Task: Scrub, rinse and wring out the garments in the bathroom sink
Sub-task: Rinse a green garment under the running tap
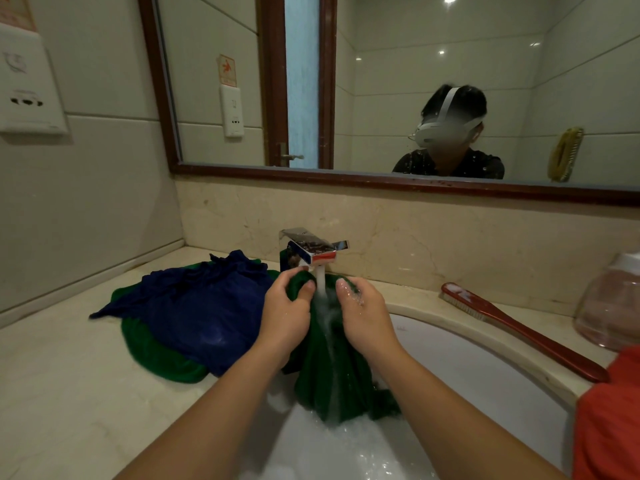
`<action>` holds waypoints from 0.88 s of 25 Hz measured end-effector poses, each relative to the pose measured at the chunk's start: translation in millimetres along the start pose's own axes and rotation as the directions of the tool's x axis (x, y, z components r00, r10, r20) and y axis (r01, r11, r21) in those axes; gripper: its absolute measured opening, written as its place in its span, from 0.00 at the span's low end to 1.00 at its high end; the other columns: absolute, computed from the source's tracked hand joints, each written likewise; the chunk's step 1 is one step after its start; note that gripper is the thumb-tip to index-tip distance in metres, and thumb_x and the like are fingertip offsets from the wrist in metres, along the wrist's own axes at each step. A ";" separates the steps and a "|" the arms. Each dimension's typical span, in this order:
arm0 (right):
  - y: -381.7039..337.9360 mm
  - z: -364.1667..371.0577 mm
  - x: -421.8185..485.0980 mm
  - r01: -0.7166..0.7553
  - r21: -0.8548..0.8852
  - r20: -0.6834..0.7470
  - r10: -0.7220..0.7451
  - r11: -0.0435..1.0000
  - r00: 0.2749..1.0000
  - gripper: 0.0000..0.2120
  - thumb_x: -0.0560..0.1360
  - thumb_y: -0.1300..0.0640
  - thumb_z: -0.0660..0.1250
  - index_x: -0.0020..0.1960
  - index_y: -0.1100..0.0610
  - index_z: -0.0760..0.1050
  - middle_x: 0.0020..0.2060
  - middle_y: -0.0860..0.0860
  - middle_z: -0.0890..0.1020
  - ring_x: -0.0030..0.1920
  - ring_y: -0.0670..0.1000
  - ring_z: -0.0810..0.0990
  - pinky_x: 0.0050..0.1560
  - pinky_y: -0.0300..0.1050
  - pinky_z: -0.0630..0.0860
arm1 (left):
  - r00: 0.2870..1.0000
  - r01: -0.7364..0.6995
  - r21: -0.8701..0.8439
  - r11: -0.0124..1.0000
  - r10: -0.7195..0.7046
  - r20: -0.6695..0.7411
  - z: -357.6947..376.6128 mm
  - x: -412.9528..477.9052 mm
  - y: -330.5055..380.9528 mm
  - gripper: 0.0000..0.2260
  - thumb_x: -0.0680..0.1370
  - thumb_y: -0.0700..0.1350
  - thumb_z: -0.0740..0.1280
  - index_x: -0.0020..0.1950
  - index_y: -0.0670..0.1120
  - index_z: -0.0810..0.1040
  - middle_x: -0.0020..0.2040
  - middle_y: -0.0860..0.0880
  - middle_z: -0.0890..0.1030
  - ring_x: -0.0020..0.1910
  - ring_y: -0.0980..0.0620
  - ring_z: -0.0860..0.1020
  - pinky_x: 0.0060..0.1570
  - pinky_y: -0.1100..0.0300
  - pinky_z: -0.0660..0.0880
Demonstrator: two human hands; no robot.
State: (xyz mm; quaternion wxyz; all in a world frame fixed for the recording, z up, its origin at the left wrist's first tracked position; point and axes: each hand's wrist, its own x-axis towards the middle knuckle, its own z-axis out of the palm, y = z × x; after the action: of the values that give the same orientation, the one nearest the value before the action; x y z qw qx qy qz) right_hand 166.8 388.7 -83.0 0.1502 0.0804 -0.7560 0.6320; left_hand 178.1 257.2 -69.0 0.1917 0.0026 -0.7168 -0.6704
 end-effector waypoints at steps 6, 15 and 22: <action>4.7 4.1 0.8 0.071 -0.060 0.029 -0.069 0.996 0.997 0.08 0.84 0.48 0.63 0.59 0.47 0.78 0.50 0.42 0.83 0.52 0.42 0.81 0.57 0.52 0.80 | 0.999 -0.054 -0.019 0.998 0.054 0.007 0.2 -2.1 -0.3 0.07 0.80 0.47 0.71 0.57 0.55 0.79 0.52 0.56 0.81 0.46 0.63 0.81 0.40 0.70 0.77; 4.9 10.3 -1.8 0.098 -0.054 0.101 -0.093 0.994 0.991 0.09 0.83 0.50 0.65 0.62 0.45 0.79 0.53 0.40 0.83 0.54 0.41 0.82 0.58 0.50 0.81 | 0.971 -0.181 -0.023 0.983 0.175 -0.165 -0.6 1.6 0.2 0.05 0.82 0.43 0.68 0.55 0.52 0.80 0.54 0.56 0.82 0.56 0.59 0.79 0.59 0.57 0.78; 2.1 7.9 -1.6 0.090 -0.095 0.066 -0.084 0.991 0.994 0.11 0.84 0.50 0.64 0.64 0.48 0.79 0.55 0.42 0.83 0.55 0.41 0.80 0.56 0.42 0.78 | 0.973 -0.179 -0.007 0.984 0.176 -0.149 -1.0 4.2 -2.7 0.05 0.81 0.44 0.68 0.54 0.53 0.81 0.54 0.56 0.82 0.56 0.59 0.79 0.59 0.56 0.78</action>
State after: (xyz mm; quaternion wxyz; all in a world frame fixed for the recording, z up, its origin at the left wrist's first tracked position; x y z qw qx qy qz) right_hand 166.7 381.2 -86.7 0.1578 0.1256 -0.7860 0.5843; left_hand 173.8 254.8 -70.4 0.3032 -0.0138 -0.6912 -0.6558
